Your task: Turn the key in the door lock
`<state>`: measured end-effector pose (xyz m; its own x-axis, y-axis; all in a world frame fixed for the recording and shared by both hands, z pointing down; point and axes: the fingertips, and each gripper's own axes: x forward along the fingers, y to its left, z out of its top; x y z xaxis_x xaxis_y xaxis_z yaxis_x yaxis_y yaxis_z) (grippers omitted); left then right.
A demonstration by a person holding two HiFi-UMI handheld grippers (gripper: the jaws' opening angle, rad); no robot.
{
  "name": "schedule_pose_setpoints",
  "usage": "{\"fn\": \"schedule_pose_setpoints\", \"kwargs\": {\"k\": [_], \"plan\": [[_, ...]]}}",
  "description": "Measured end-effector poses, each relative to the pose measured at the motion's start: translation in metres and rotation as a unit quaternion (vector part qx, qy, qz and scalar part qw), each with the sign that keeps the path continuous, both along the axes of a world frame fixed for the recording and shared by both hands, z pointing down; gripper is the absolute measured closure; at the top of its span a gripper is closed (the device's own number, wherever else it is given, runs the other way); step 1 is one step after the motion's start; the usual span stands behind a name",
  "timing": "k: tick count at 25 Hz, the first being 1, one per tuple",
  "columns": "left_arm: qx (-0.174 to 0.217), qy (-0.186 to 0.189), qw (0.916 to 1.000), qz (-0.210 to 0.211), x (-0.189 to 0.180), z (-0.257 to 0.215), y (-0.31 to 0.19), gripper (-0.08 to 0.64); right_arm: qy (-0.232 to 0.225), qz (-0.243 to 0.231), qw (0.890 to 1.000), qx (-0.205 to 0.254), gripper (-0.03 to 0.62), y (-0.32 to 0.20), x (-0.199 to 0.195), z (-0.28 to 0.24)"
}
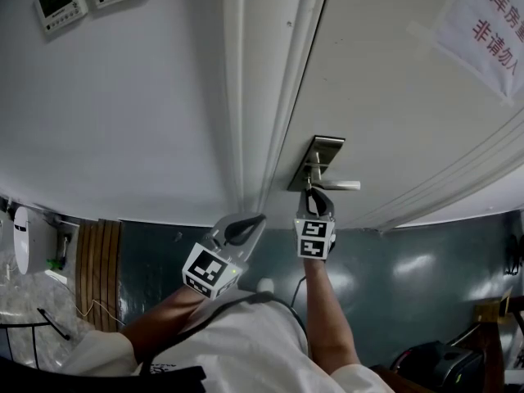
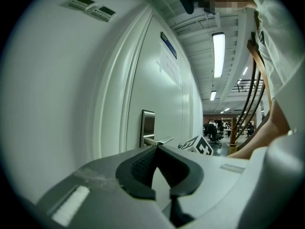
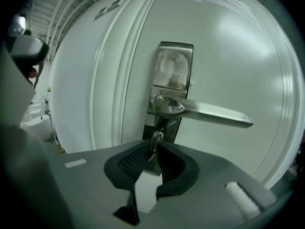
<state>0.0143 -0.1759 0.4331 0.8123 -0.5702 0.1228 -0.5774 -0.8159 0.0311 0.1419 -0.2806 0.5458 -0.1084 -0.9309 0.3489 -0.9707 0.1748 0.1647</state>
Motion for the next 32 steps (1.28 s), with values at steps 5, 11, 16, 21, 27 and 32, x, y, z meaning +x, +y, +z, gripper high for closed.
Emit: {"fn": "schedule_pose_setpoints", "kwargs": {"k": [5, 11, 16, 21, 27, 32], "plan": [[-0.001, -0.004, 1.0000, 0.000, -0.003, 0.001, 0.001, 0.555, 0.057, -0.009, 0.998, -0.001, 0.535, 0.000, -0.002, 0.000], [0.002, 0.000, 1.0000, 0.002, -0.004, -0.001, 0.001, 0.555, 0.186, -0.041, 0.982, 0.002, 0.545, -0.001, -0.008, 0.003], [0.004, 0.002, 1.0000, 0.004, -0.005, -0.001, 0.002, 0.555, 0.261, -0.065, 0.963, -0.001, 0.540, 0.000, -0.012, 0.005], [0.005, 0.002, 1.0000, 0.001, -0.007, -0.002, 0.003, 0.555, 0.355, -0.119, 0.927, 0.000, 0.532, 0.001, -0.014, 0.008], [0.003, 0.004, 1.0000, 0.001, -0.006, -0.002, 0.006, 0.555, 0.429, -0.158, 0.889, -0.002, 0.528, 0.003, -0.015, 0.014], [0.001, 0.008, 1.0000, -0.004, -0.006, -0.002, 0.008, 0.555, 0.484, -0.193, 0.853, -0.003, 0.522, 0.005, -0.016, 0.019]]}}
